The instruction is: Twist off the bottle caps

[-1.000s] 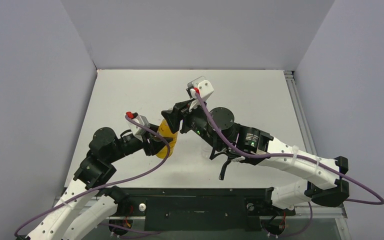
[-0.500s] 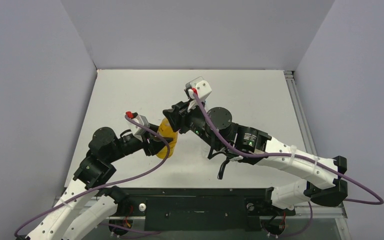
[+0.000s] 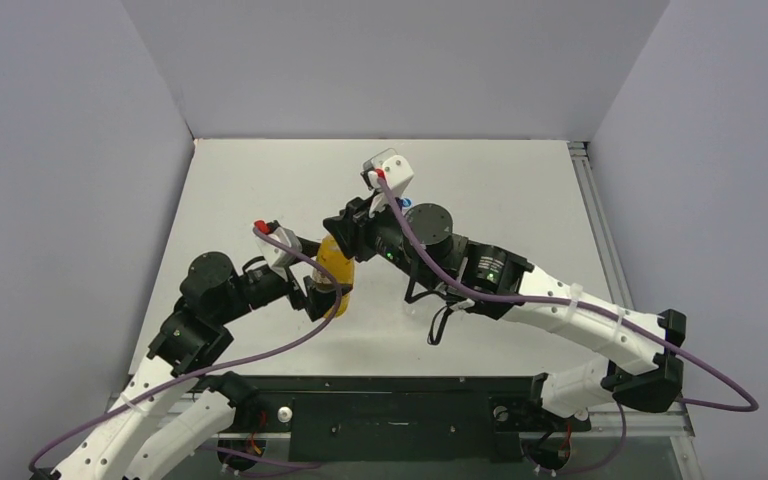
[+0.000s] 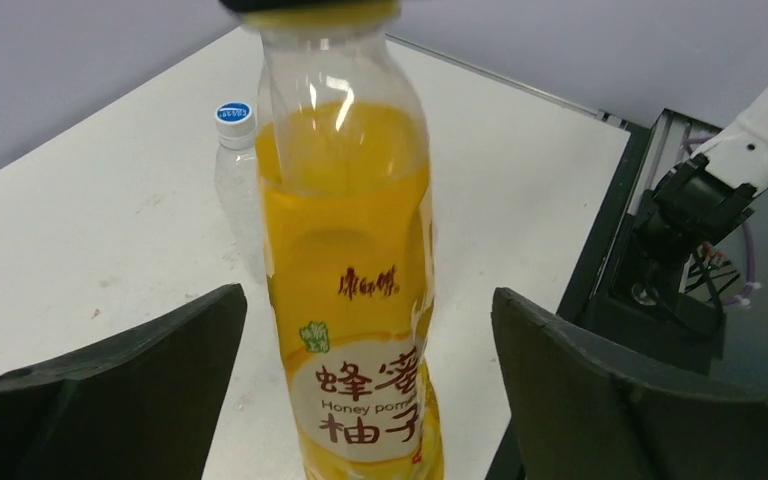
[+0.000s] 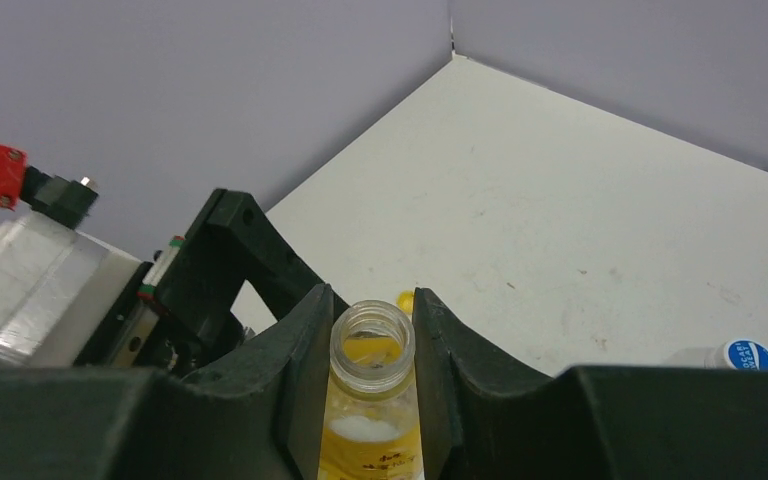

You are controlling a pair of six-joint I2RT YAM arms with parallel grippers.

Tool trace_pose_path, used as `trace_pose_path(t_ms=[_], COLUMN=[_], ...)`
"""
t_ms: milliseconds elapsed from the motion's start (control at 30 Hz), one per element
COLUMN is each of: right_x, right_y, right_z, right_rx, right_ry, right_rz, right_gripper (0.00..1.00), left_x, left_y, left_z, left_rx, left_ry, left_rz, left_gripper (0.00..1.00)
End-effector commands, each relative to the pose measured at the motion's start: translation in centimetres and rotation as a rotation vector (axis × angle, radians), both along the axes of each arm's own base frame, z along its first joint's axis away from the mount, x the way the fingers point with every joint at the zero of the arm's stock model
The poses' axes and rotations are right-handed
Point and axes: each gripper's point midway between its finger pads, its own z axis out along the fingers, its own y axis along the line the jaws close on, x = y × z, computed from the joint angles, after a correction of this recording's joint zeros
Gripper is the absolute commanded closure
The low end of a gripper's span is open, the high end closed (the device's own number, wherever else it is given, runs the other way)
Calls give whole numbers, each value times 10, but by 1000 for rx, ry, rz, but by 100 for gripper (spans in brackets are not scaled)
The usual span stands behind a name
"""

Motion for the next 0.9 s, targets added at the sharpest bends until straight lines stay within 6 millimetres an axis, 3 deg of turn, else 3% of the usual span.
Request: trace_pose_path(t_ms=[0,200,300,367,467,500,633,667,700,733,867], right_x=[13,55,84,102,134,143,180,185,194,198,221], right_y=[0,-7,-1,4,6,12,17,18,21,23,34], right_z=[-11,-10,-19,-26,-32,-39,-53,-48,-58,-55,-74], right_rx=[-45,-128,-200,-226,-236,-246,-194,-159,-169,-137,-111], right_ry=[15,-65,-128,-156,-180,-180,-175,-181,-176,-184,-179], right_rz=[-14,-146,-240,-299,-403,-420,-507,-527,-538,-549,-581], right_gripper=[100,100,100,100,100,100,100,100,100,100,100], left_x=[2,27,46,62,96,105,143,147,153,158,162], left_y=[3,19,40,58,102,109,158,165,172,176,184], left_z=[52,30,16,19,12,10,1,-2,-7,-8,-20], left_rx=[-73,18,48,10,-63,-73,-56,-51,-42,-44,-36], left_ry=[-116,25,144,216,370,420,500,510,520,509,506], left_rz=[25,168,244,276,360,359,520,547,589,606,666], left_gripper=[1,3,4,4,3,3,3,3,3,4,3])
